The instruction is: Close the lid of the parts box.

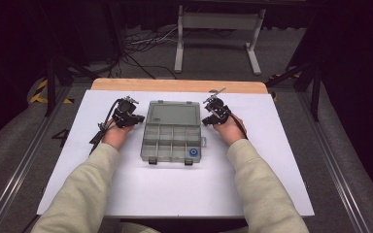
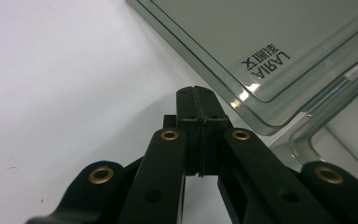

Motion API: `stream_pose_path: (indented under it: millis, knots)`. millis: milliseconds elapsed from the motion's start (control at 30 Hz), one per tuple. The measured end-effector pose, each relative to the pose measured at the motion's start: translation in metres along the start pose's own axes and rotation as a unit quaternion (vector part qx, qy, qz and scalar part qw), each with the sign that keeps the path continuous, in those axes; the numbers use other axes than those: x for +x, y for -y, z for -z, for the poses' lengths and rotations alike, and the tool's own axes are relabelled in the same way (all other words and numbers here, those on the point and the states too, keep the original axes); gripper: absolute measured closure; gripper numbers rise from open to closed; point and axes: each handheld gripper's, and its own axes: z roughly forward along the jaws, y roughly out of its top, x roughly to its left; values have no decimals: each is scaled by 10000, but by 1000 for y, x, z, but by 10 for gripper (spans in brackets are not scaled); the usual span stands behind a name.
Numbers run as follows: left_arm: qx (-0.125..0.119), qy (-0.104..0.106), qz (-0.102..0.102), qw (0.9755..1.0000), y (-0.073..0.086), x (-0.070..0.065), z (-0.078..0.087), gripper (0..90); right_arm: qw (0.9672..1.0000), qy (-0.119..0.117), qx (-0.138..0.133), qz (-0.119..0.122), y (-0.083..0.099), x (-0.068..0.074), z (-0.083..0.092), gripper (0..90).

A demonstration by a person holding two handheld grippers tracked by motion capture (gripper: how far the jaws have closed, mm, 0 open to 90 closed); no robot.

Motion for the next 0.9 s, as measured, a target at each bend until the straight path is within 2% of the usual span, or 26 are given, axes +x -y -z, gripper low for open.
stream_pose_path:
  millis: [67,100,167,333,533,600,667,733,800,900]
  knots:
    - [11,-22,-20,10000,0,1,0,895,10000,2,14,-8,0,0,-1,900]
    - [62,29,61,10000,1,1,-2,895,10000,-6,23,2,0,0,-1,900]
    - [118,44,63,9999,1,2,-3,895,10000,-8,44,20,0,0,-2,900]
    - [126,44,64,9999,1,2,-4,895,10000,4,41,50,-1,2,-4,900]
    - [158,24,-73,9998,-4,-3,-7,895,10000,10,56,72,-4,3,-6,900]
    - [156,21,-33,9999,-4,-3,-8,895,10000,-2,48,66,-4,2,-6,900]
    - [124,32,-135,9998,-4,-1,-8,896,10000,-20,32,55,-3,2,-6,900]
    - [124,64,-53,9999,-4,-1,-8,896,10000,-22,30,55,-4,1,-6,900]
    - [113,35,-96,9999,-5,0,-9,896,10000,-18,25,56,-4,1,-6,900]
    - [107,65,-18,9999,-6,-1,-10,896,10000,-9,6,65,-5,0,-7,900]
